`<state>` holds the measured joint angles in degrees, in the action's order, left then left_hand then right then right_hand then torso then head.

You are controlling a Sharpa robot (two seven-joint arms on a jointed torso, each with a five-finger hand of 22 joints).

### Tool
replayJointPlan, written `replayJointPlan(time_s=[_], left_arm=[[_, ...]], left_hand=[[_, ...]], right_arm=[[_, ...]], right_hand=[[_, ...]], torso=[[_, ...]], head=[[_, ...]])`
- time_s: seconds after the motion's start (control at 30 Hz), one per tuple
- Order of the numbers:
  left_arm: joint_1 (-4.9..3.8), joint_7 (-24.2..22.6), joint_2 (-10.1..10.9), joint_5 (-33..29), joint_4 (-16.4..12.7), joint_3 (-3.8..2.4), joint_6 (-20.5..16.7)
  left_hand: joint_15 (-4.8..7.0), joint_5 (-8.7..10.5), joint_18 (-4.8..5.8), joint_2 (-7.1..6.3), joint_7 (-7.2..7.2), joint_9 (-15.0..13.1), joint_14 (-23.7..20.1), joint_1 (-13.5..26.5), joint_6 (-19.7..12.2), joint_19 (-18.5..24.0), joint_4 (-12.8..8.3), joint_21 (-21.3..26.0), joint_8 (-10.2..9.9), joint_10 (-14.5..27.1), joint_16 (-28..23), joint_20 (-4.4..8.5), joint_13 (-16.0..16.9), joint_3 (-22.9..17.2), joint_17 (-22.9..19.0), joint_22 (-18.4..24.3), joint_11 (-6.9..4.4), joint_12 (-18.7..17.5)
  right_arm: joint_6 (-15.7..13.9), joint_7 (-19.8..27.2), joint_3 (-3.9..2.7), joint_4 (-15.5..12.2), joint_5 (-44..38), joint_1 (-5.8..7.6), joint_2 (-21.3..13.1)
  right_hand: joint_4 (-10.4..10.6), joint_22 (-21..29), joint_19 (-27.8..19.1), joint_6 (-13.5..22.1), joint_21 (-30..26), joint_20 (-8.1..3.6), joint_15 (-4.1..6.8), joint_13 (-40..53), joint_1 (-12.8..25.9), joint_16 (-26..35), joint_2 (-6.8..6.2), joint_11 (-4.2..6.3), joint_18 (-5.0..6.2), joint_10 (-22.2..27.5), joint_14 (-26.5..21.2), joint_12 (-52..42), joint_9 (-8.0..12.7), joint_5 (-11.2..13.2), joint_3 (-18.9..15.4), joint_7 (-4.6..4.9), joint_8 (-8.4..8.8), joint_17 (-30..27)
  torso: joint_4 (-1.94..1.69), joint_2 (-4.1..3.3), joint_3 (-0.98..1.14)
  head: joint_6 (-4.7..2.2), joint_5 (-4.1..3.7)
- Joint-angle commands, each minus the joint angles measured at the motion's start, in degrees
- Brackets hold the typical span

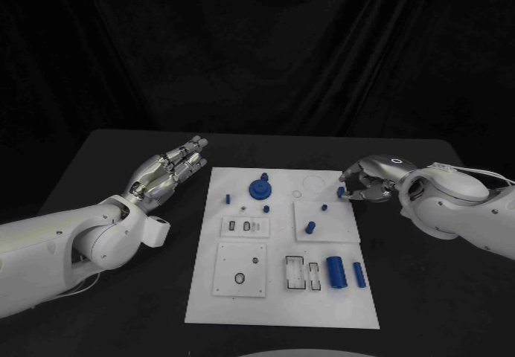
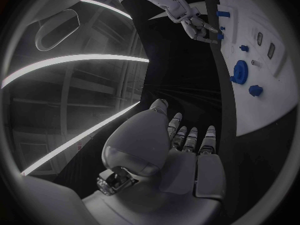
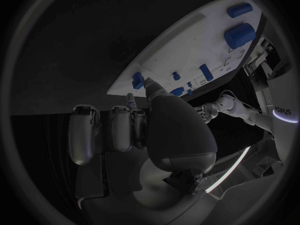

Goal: Assemble the parts on the task board

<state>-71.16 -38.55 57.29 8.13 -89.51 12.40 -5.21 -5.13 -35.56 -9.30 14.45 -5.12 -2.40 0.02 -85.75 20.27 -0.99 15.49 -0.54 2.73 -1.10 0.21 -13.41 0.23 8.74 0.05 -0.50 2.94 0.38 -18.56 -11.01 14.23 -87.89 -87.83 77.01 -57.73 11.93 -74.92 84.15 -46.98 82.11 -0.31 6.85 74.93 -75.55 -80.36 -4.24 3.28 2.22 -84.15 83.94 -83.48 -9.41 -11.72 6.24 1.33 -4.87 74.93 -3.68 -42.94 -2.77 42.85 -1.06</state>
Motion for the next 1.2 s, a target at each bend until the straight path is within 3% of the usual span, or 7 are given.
replayJointPlan(time_s=[0.03,0.23,0.5,1.2], left_arm=[[0.08,-0.9,-0.1,0.1,-0.1,-0.04,0.7],[0.09,-0.9,-0.1,0.1,0.0,-0.04,0.8],[0.1,-0.9,0.0,0.1,0.0,-0.04,0.9],[0.15,-0.6,-0.1,0.1,0.2,-0.04,1.4]], left_hand=[[-0.41,-0.3,-1.04,0.02,0.1,-0.1,0.0,-0.4,0.4,0.2,0.0,-0.2,0.2,0.1,-0.2,-0.21,0.1,-0.4,-0.1,0.0,0.37,-0.1],[-0.41,-0.31,-1.03,-0.06,0.05,-0.1,0.0,-0.4,0.4,0.1,-0.1,-0.2,0.3,0.1,-0.2,-0.2,0.1,-0.5,-0.1,0.0,0.42,-0.1],[-0.41,-0.31,-1.03,-0.07,0.05,-0.1,0.0,-0.4,0.4,0.1,-0.1,-0.2,0.3,0.1,-0.2,-0.2,0.1,-0.5,-0.1,0.0,0.42,-0.1],[-0.4,-0.31,-1.04,-0.08,0.03,-0.1,0.0,-0.4,0.5,0.1,-0.1,-0.2,0.3,0.1,-0.2,-0.21,0.1,-0.6,-0.1,0.0,0.45,-0.1]], right_arm=[[-1.0,0.8,-0.03,0.3,-0.4,-0.23,0.2],[-0.7,0.8,-0.03,0.8,-0.4,-0.39,0.7],[-1.0,0.6,-0.03,1.5,-0.5,-0.64,1.3],[-2.9,1.1,-0.03,2.9,-0.5,-1.68,2.5]], right_hand=[[-0.3,-12.7,2.8,-0.4,0.2,-0.38,0.5,8.8,-0.4,-0.2,-0.17,0.23,-0.42,-3.6,4.3,0.1,-0.1,-0.1,0.0,0.04,-0.34,2.6],[-0.6,-12.7,2.7,-0.8,0.1,-0.42,0.51,8.7,-0.9,-0.2,-0.17,0.19,-0.41,-3.5,4.2,0.2,-0.3,-0.1,0.2,0.1,-0.61,2.5],[-1.7,-12.7,2.7,-3.2,0.1,-0.48,0.55,8.8,-2.8,-0.5,-0.1,0.2,-0.4,-3.4,4.1,0.0,-1.3,-2.1,1.0,0.08,-2.0,2.4],[-1.7,-12.6,2.6,-5.9,-0.1,-0.42,0.46,8.7,-2.9,-0.6,-0.28,0.03,-0.37,-3.4,4.0,-0.1,-3.7,0.8,0.7,0.27,-3.91,2.1]], torso=[[-0.05,-0.01,-0.05],[0.01,0.06,-0.05],[0.02,0.02,-0.01],[0.03,0.0,-0.03]], head=[[0.2,0.05],[0.47,0.0],[0.6,0.12],[0.97,0.14]])
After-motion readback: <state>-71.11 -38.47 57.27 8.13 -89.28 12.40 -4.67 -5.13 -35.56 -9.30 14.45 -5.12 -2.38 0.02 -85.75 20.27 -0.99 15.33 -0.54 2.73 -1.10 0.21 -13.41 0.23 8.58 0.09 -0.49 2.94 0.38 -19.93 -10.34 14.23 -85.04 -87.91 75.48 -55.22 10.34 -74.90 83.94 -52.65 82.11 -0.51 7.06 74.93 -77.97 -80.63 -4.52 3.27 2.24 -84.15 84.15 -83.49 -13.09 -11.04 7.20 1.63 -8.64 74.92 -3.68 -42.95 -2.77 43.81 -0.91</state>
